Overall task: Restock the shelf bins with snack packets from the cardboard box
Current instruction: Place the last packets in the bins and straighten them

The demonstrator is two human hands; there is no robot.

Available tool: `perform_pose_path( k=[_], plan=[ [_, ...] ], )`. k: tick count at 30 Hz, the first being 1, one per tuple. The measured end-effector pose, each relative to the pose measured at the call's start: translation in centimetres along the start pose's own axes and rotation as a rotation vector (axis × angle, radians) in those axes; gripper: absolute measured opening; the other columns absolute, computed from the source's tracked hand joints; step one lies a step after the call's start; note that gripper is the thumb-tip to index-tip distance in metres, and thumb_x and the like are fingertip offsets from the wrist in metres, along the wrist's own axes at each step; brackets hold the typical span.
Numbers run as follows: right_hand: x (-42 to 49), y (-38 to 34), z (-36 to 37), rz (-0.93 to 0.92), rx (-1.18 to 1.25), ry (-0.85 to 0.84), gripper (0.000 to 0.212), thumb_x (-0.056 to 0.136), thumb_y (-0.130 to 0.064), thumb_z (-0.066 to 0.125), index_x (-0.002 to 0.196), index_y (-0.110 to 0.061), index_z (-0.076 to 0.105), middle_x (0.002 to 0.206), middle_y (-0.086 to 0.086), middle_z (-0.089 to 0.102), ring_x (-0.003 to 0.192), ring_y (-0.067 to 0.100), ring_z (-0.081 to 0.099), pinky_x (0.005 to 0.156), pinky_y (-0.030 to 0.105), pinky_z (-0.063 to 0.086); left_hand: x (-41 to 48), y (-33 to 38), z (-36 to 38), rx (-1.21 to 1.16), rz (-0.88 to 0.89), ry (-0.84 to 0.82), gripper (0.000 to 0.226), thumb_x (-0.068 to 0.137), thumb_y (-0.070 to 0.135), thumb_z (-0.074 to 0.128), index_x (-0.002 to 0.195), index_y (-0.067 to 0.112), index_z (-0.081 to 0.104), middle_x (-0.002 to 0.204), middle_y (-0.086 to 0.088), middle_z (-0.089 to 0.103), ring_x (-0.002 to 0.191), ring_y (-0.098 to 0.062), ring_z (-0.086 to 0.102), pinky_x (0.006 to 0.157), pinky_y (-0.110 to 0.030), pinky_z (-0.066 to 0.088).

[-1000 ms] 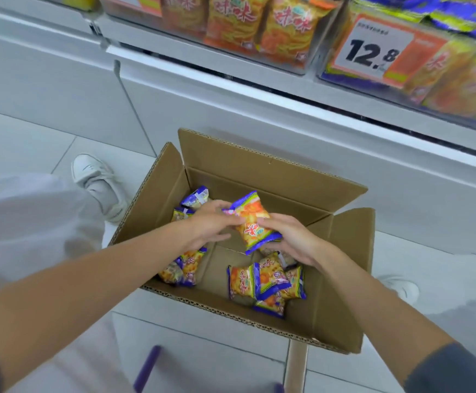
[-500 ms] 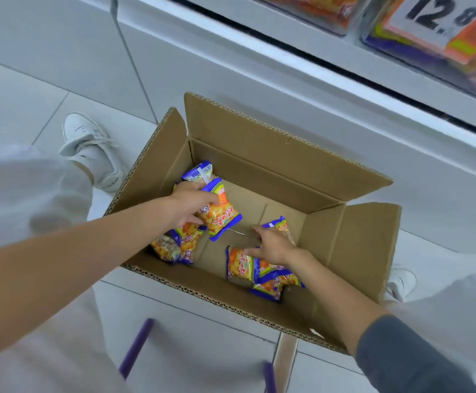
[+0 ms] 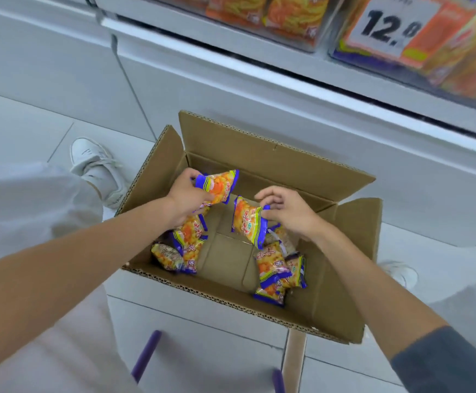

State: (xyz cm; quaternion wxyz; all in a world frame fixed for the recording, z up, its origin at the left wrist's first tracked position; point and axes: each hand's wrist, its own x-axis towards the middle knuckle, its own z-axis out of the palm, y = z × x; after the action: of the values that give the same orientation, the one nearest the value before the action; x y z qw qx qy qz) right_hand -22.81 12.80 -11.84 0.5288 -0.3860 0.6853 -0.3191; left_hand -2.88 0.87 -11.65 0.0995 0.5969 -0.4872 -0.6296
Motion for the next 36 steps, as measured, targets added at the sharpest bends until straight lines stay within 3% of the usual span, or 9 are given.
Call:
perform_pose_path(
  k=[7, 10, 12, 17, 19, 22, 27, 31, 36],
  plan=[
    [-4.7, -11.0, -5.9, -0.171, 0.219, -0.138, 0.040, 0.087, 0.017, 0.054, 0.115, -0.012, 0.057, 0.087, 0.003, 0.062, 0.072, 0.007, 0.063, 0.068, 0.017, 0.051, -4.7, 6.0, 0.0, -0.341, 0.027, -0.320, 0.040, 0.091, -0.001, 0.055, 0.124, 0.021, 0.055, 0.124, -0.014, 0.062, 0.108, -0.031, 0.064, 0.087, -0.051, 0.055],
    [-5.6, -13.8, -6.1, -0.235, 0.226, 0.001, 0.038, 0.086, 0.020, 0.053, 0.105, -0.012, 0.060, 0.081, 0.005, 0.063, 0.069, 0.008, 0.064, 0.069, 0.021, 0.053, -8.1, 9.2, 1.2, -0.423, 0.029, -0.502, 0.028, 0.083, 0.031, 0.060, 0.109, 0.020, 0.064, 0.111, -0.011, 0.065, 0.100, -0.025, 0.061, 0.085, -0.045, 0.054],
    [-6.3, -15.3, -6.1, -0.277, 0.164, 0.166, 0.033, 0.085, 0.017, 0.058, 0.096, -0.013, 0.062, 0.079, 0.005, 0.063, 0.072, 0.011, 0.063, 0.073, 0.026, 0.051, -9.9, 11.0, 2.2, -0.346, 0.096, -0.522, 0.044, 0.078, 0.047, 0.066, 0.113, 0.020, 0.063, 0.111, -0.008, 0.070, 0.100, -0.023, 0.066, 0.086, -0.045, 0.055],
    [-9.1, -17.7, -6.7, -0.366, 0.361, 0.469, 0.027, 0.087, -0.001, 0.067, 0.106, -0.018, 0.059, 0.100, 0.007, 0.065, 0.092, 0.021, 0.063, 0.082, 0.038, 0.051, -12.9, 14.8, 3.8, -0.355, 0.242, -0.371, 0.042, 0.085, 0.019, 0.072, 0.123, 0.016, 0.055, 0.111, -0.010, 0.070, 0.088, -0.019, 0.071, 0.074, -0.040, 0.059],
    [-10.3, -17.8, -7.4, -0.345, 0.395, 0.531, 0.054, 0.083, -0.021, 0.075, 0.130, -0.020, 0.048, 0.119, 0.004, 0.059, 0.110, 0.016, 0.059, 0.091, 0.030, 0.048, -13.8, 16.4, 4.1, -0.451, 0.277, -0.288, 0.035, 0.086, 0.020, 0.072, 0.117, 0.018, 0.055, 0.104, -0.009, 0.071, 0.080, -0.020, 0.070, 0.070, -0.039, 0.057],
    [-11.3, -17.6, -7.4, -0.153, 0.486, 0.322, 0.098, 0.071, -0.052, 0.079, 0.149, -0.018, 0.030, 0.132, -0.001, 0.058, 0.128, 0.017, 0.050, 0.108, 0.041, 0.036, -15.2, 18.6, 5.5, -0.512, 0.376, -0.271, 0.025, 0.086, 0.024, 0.072, 0.108, 0.021, 0.060, 0.089, -0.003, 0.073, 0.078, -0.019, 0.067, 0.068, -0.034, 0.053],
    [-12.7, -19.9, -8.8, -0.231, 0.777, 0.314, 0.035, 0.093, -0.037, 0.059, 0.118, -0.012, 0.063, 0.108, 0.008, 0.072, 0.100, 0.022, 0.065, 0.091, 0.037, 0.050, -17.4, 21.1, 8.5, -0.332, 0.538, -0.191, 0.036, 0.085, 0.045, 0.069, 0.107, 0.017, 0.065, 0.090, 0.005, 0.072, 0.079, 0.003, 0.065, 0.073, -0.018, 0.044],
    [-12.8, -20.9, -10.7, -0.300, 0.835, 0.351, 0.040, 0.092, -0.032, 0.058, 0.125, -0.010, 0.058, 0.116, 0.015, 0.070, 0.105, 0.026, 0.067, 0.094, 0.041, 0.053, -17.3, 22.2, 9.9, -0.064, 0.850, 0.015, 0.033, 0.086, 0.047, 0.067, 0.090, 0.016, 0.076, 0.071, 0.010, 0.069, 0.058, 0.003, 0.060, 0.055, -0.010, 0.043],
    [-11.9, -21.3, -14.5, -0.338, 0.739, 0.483, 0.062, 0.073, -0.042, 0.077, 0.128, -0.020, 0.056, 0.111, 0.005, 0.072, 0.098, 0.021, 0.070, 0.088, 0.039, 0.056, -14.4, 25.2, 11.3, 0.336, 1.111, 0.131, 0.067, 0.077, 0.078, 0.042, 0.103, 0.026, 0.075, 0.097, 0.004, 0.069, 0.096, -0.013, 0.059, 0.081, -0.031, 0.046]
  ],
)
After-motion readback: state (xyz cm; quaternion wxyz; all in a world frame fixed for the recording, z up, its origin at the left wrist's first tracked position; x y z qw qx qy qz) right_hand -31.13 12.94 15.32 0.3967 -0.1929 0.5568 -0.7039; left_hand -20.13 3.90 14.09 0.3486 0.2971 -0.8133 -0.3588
